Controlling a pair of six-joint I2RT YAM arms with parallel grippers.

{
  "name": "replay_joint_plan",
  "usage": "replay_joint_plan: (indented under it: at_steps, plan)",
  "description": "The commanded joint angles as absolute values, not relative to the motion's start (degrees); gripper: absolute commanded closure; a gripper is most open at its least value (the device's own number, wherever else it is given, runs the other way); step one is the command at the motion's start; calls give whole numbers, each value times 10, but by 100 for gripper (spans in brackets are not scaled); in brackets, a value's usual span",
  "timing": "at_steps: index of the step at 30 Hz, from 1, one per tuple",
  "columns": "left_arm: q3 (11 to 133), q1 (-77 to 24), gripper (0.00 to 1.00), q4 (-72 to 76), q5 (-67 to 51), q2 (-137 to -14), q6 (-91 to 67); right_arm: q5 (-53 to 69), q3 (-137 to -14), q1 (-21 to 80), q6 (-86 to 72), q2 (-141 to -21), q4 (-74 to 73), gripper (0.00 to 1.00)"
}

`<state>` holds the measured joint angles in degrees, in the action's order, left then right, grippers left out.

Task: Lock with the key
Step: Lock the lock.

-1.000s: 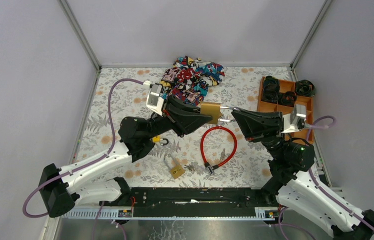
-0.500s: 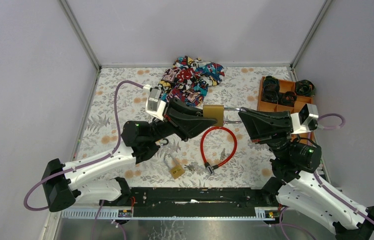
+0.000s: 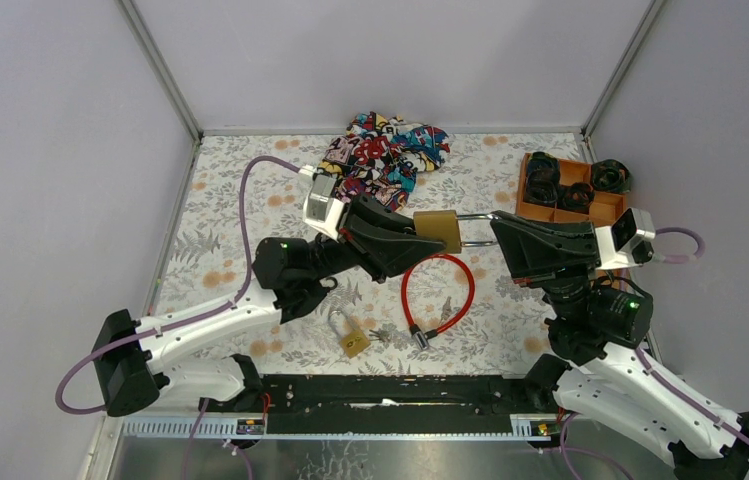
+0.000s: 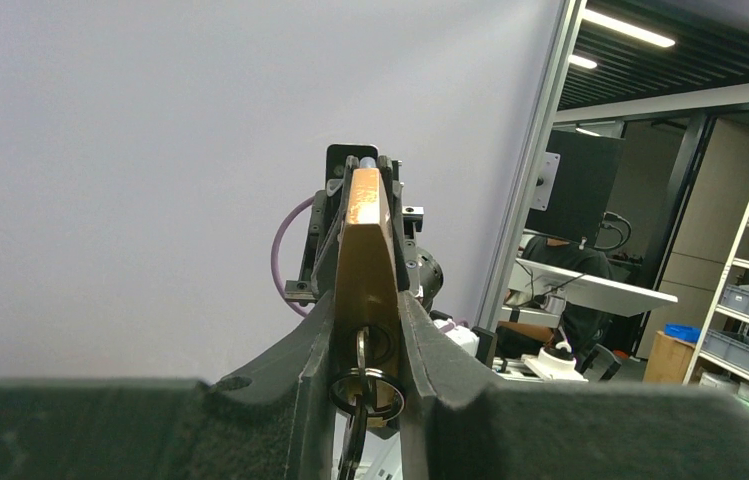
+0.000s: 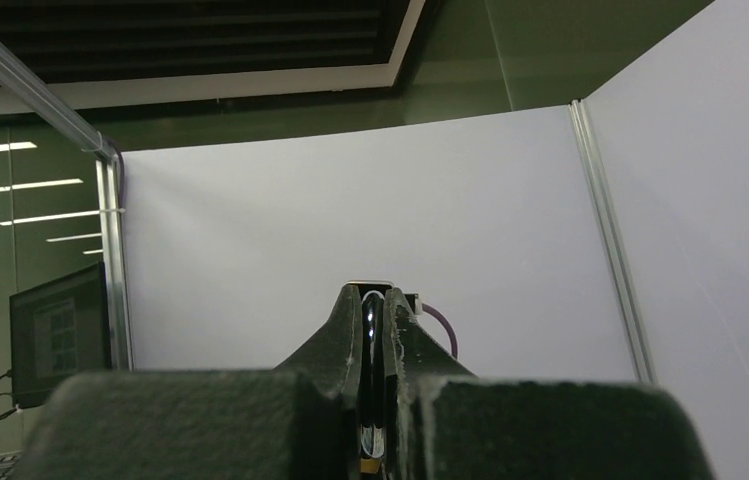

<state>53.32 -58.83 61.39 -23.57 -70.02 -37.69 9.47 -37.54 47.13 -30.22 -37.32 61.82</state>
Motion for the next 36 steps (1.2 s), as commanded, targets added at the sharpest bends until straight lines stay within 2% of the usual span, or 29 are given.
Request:
replay_joint_plan:
  at_steps: [1, 5, 8, 14, 20, 24, 28, 36]
  plan:
    - [552, -614, 100, 495, -309, -753, -349, 216, -352, 495, -339, -454, 424, 100]
    - [548, -603, 100, 478, -303, -744, -299, 316, -405, 495, -396, -488, 416, 100]
    - [536, -602, 100, 495, -315, -728, -269, 284, -411, 495, -373, -461, 373, 100]
    - [526, -614, 100, 510, -350, -711, -307, 200, -390, 495, -291, -409, 328, 100]
    - [585, -603, 100, 501, -344, -732, -361, 227, -364, 505, -251, -468, 330, 100]
    - [644, -528, 100, 421, -376, -735, -394, 235, -340, 505, -184, -424, 210, 100]
    - [666, -465, 100, 344, -410, -717, -367, 227, -377, 504, -145, -380, 78, 100]
    - [667, -432, 100, 312, -412, -694, -331, 246, -467, 505, -89, -392, -62, 100]
